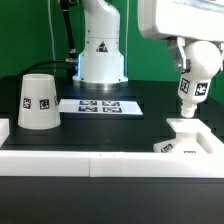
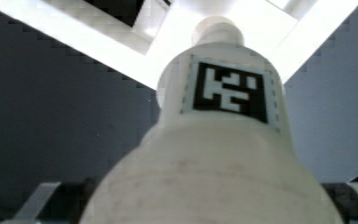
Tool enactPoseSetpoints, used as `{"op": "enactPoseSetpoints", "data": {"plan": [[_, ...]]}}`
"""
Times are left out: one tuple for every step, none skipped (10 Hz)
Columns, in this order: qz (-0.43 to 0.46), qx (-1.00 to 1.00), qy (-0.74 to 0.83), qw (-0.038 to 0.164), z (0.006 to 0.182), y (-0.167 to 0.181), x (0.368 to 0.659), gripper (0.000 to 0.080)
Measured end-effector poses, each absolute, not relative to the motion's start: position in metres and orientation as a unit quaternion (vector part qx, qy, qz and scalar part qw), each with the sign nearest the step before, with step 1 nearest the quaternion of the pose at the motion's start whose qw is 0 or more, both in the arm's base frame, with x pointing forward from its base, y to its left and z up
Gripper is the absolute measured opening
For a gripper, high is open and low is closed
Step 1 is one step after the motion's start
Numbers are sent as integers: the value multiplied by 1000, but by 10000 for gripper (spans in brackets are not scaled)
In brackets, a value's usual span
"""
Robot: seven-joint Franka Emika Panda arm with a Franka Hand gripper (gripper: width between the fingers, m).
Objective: Assemble lamp
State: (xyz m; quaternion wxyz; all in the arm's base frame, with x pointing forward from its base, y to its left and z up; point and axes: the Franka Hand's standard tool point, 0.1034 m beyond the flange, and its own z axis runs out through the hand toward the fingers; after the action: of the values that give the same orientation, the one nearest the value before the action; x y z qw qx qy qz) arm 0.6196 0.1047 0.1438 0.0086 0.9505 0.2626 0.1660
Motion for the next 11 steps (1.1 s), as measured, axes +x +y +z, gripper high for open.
{"op": "enactPoseSetpoints", "data": {"plan": [[165, 950, 263, 9, 142, 104, 621, 577], [164, 951, 263, 8, 139, 104, 622, 577], [163, 951, 263, 8, 138, 104, 621, 577], [162, 951, 263, 8, 137, 104, 621, 577], [161, 951, 263, 7, 135, 104, 621, 577], [160, 952, 263, 7, 132, 104, 621, 577], [159, 952, 263, 7, 131, 104, 621, 577], [158, 952, 263, 6, 128, 104, 621, 577], [157, 952, 263, 6, 126, 104, 620, 577], [158, 952, 263, 6, 124, 105, 620, 577], [163, 951, 263, 6, 123, 105, 619, 577]]}}
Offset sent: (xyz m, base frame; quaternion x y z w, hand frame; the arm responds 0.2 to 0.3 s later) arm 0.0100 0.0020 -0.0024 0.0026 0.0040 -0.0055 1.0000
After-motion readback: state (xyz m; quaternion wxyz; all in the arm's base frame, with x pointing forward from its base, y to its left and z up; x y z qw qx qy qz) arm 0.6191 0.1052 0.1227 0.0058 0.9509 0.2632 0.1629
